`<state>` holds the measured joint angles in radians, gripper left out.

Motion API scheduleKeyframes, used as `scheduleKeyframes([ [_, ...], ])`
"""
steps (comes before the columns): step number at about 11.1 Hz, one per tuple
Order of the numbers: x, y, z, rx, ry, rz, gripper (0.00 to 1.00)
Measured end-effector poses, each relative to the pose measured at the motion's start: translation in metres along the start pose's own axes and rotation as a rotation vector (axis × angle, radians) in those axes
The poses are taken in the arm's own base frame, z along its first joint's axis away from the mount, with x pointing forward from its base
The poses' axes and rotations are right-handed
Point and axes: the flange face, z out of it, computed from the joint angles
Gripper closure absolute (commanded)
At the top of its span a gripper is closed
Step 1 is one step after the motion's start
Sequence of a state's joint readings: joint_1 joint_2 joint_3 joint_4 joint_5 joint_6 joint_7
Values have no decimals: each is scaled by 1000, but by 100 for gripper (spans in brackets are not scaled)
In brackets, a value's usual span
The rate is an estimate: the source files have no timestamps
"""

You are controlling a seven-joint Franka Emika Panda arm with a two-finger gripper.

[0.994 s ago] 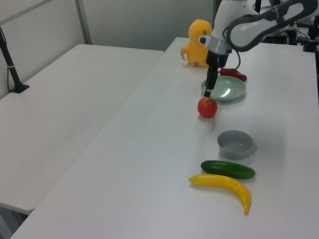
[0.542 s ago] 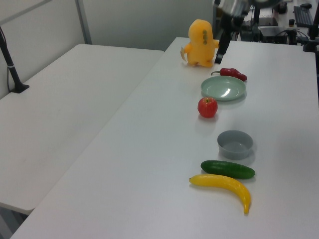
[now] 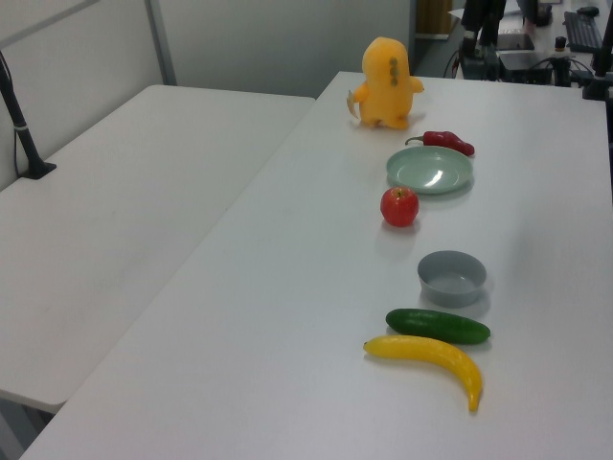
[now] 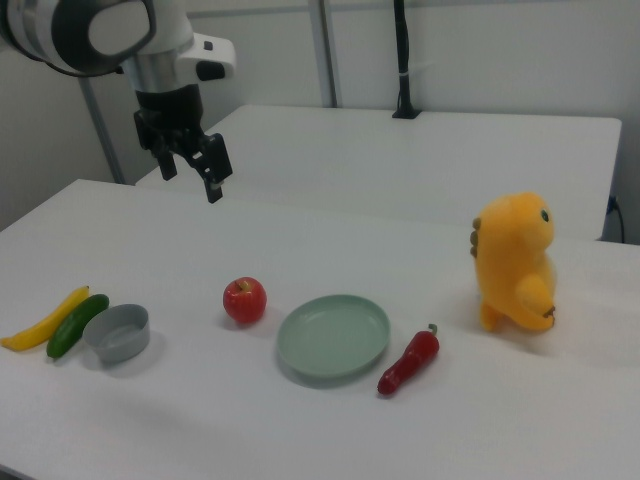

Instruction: Red apple placed in the center of the desktop

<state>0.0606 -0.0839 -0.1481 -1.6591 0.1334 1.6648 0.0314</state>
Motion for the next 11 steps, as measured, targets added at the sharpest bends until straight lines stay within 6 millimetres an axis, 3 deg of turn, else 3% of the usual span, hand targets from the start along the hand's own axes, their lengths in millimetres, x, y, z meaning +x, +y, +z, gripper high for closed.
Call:
scheduleKeyframes([
  [3, -9, -43, 2, -60, -32, 91, 0],
  [7, -10, -92, 20, -72, -37, 40, 0],
  [9, -3, -101, 34, -74, -39, -51, 0],
  [11, 7, -95, 44, -71, -36, -171, 0],
])
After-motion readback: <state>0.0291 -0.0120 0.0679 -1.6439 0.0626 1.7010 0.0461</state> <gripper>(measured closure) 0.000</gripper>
